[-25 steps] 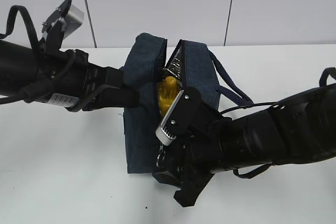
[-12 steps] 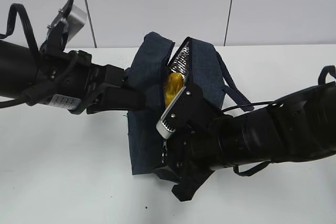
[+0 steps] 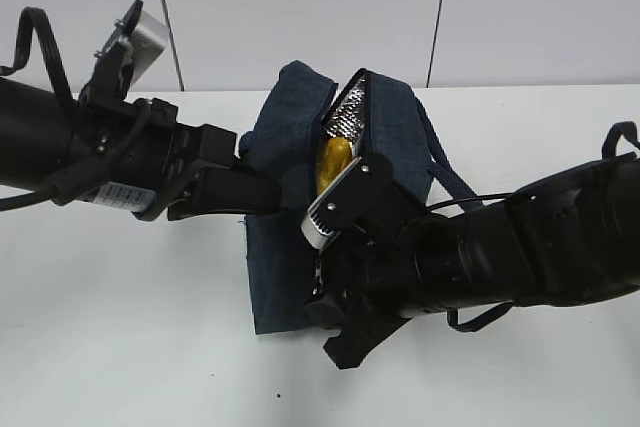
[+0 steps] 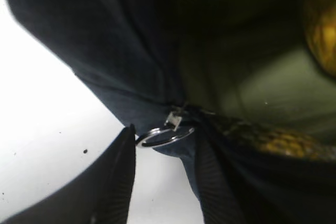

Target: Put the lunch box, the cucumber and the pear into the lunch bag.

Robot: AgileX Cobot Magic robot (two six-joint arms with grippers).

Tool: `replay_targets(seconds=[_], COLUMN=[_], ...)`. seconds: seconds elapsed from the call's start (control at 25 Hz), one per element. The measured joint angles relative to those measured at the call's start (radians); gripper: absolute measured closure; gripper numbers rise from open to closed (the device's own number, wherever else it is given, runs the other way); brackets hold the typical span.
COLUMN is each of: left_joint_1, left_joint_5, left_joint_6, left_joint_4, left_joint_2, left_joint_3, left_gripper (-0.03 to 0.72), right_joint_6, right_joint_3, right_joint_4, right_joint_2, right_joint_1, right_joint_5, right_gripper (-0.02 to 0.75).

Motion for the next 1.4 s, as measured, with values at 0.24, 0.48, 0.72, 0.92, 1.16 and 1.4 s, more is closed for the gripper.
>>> replay_targets(seconds=[0.24, 0.48, 0.72, 0.92, 1.16, 1.4], left_joint_1=[0.0, 0.0, 0.0, 0.0, 0.0, 0.0], left_joint_5=[0.0, -0.002, -0.007, -0.011, -0.013, -0.017], left_joint_6=[0.01, 0.013, 0.013, 0.014, 0.019, 0.021], left_joint_4=[0.0, -0.003, -0.004, -0.004, -0.004, -0.004], left_joint_2=[0.001, 0.001, 0.001, 0.001, 0.001, 0.001], left_joint_3=[0.0, 0.0, 0.0, 0.0, 0.0, 0.0], left_gripper=[0.703, 0.703, 0.703, 0.703, 0.703, 0.703], right_joint_6=[0.005, 0.006, 0.006, 0.007, 0.009, 0.009], right_joint_3=[0.0, 0.0, 0.0, 0.0, 0.002, 0.002], right_joint_4=[0.0, 0.0, 0.0, 0.002, 0.002, 0.002], right_joint_2=[0.0, 0.0, 0.0, 0.0, 0.0, 0.0], right_joint_1=[0.0, 0.001, 0.002, 0.002, 0.002, 0.002], right_joint_5=[-0.004, -0.009, -0.022, -0.051, -0.072, -0.074], right_gripper=[0.507, 0.555, 0.653, 0.72, 0.733, 0.731])
